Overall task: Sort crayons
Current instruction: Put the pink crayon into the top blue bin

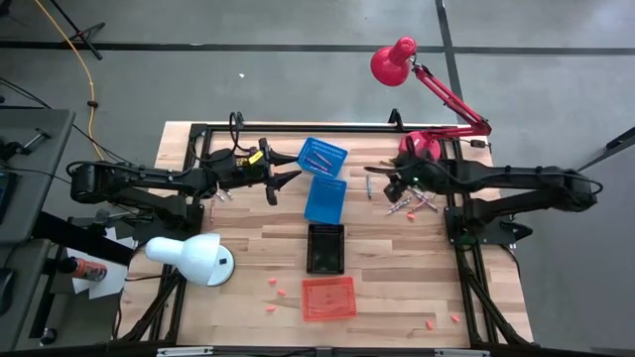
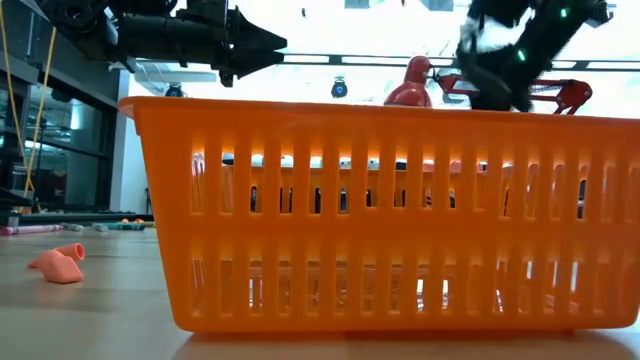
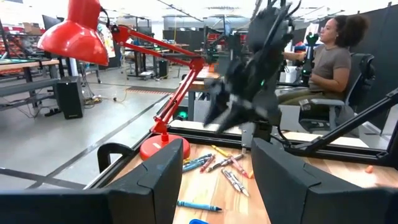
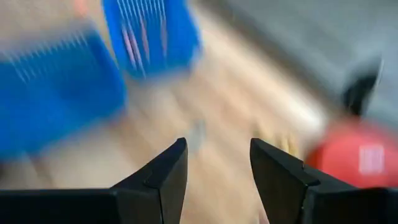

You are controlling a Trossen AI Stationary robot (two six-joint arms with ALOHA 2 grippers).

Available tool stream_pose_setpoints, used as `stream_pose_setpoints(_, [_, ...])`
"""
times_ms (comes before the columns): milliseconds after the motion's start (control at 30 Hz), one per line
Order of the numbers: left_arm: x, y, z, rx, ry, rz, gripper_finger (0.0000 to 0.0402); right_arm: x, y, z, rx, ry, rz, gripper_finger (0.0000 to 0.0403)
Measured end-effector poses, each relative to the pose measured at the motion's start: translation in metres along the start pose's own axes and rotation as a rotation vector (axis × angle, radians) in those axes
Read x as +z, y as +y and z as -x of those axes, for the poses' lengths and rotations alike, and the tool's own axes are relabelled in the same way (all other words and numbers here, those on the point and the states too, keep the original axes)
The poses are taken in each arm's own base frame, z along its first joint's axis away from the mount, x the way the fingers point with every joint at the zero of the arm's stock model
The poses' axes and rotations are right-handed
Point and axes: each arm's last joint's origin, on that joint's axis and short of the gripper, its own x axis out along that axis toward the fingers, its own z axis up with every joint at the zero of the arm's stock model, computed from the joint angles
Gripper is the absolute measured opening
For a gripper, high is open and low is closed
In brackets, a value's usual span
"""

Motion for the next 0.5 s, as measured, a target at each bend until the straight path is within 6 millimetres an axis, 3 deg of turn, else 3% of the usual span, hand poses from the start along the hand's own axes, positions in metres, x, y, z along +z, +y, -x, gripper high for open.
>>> stream_pose_setpoints(200, [-0.001, 0.000, 0.000, 0.000, 0.008, 0.000, 0.0179, -0.027, -0.020, -0.017, -0.133, 0.435, -0.058, 0.0169])
stream_pose_setpoints(500, [-0.002, 0.000, 0.000, 0.000, 0.015, 0.000, 0.0179, -0.037, -0.021, -0.038, -0.198, 0.660, -0.255, 0.0169])
